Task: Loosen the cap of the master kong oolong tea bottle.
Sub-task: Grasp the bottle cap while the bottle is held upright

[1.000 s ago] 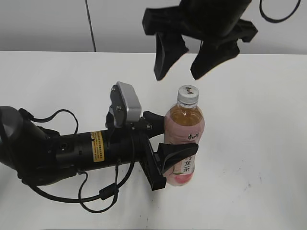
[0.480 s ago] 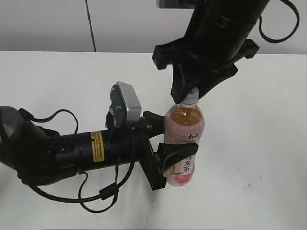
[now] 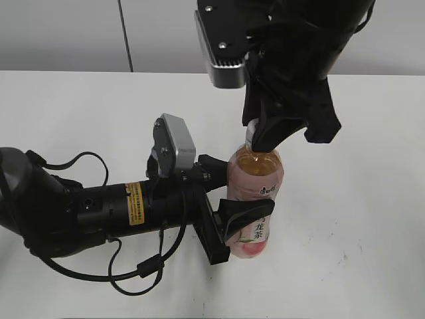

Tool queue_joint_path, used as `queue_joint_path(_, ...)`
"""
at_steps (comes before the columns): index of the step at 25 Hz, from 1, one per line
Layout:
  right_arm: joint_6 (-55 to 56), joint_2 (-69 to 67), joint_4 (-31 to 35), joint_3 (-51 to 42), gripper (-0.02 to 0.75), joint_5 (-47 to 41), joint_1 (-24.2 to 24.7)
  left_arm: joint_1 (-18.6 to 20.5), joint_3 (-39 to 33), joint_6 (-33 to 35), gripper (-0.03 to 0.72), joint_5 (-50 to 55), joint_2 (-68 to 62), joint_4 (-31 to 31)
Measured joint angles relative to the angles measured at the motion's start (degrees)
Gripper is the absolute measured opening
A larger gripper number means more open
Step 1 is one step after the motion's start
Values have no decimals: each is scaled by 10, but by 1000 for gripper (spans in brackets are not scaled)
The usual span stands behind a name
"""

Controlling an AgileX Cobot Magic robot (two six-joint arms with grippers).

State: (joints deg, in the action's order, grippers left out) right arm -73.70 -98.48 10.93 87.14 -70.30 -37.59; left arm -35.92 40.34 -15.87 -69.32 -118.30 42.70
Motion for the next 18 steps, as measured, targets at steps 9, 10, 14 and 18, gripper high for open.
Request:
queue_joint_path(9, 117, 0, 26, 0, 608, 2, 0, 0, 0, -1, 405, 0, 0, 0)
queue_joint_path(10, 144, 0, 31, 0, 626, 2, 0, 0, 0, -1, 405, 0, 0, 0)
queue_joint_path(14, 318, 0, 37, 24, 624, 2, 0, 0, 0, -1, 405, 0, 0, 0)
queue_joint_path(18, 591, 0, 28, 78, 589, 2, 0, 0, 0, -1, 405, 0, 0, 0)
